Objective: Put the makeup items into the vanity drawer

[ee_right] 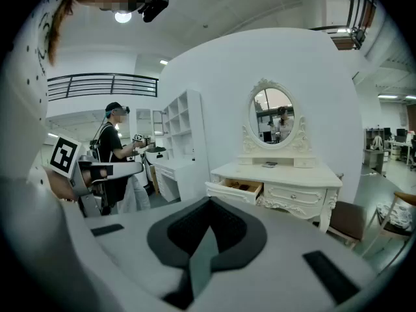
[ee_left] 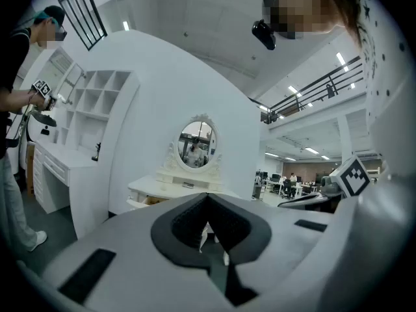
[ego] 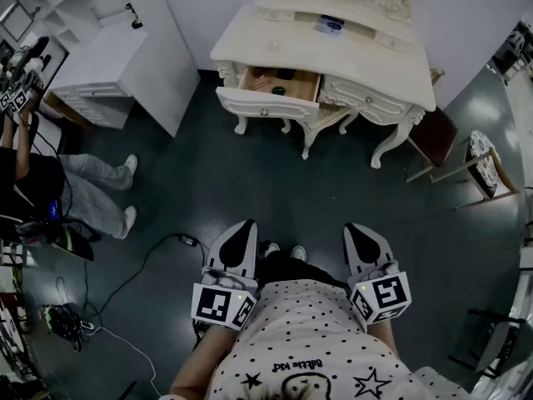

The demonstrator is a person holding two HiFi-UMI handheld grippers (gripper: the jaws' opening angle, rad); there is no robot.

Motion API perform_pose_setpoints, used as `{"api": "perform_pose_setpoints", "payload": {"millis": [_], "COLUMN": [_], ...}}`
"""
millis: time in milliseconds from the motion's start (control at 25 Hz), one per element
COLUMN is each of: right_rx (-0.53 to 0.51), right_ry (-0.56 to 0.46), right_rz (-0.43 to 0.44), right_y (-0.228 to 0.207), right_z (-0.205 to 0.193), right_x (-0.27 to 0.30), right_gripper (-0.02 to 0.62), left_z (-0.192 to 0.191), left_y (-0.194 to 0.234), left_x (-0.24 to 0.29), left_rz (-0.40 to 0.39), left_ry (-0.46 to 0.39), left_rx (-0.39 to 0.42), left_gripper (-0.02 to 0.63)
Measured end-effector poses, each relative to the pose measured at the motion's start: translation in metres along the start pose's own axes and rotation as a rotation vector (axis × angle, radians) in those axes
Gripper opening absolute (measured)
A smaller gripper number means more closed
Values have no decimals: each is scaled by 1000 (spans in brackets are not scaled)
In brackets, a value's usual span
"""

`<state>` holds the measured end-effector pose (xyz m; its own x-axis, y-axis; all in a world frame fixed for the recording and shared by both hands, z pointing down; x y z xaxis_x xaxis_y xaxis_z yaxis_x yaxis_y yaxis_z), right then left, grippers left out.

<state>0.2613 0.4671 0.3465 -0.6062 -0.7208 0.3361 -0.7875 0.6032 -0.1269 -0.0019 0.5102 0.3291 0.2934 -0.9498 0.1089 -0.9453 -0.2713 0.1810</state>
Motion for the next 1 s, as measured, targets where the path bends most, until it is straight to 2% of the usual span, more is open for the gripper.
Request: {"api": "perform_pose_setpoints", "payload": {"millis": [1000], "right_rx": [-7], "right_ry": [-11], "right_rz": [3], "right_y": [-15], "right_z": [-1], "right_x": [-7], "right_gripper": [9], "left_z": [-1], "left_y": [-16], "left_x": [8], "left_rz": [-8], "left_ry": [-4], "left_rx": [3], "left_gripper": [6]}}
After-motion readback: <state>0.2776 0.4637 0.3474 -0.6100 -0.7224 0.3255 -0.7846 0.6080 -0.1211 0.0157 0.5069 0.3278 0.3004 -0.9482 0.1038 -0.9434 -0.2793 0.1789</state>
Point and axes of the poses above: the fingertips, and each gripper's own axes: x forward along the fingers, y to its left, z out of its top, the point moved 9 cm from there along -x, backward along the fingers
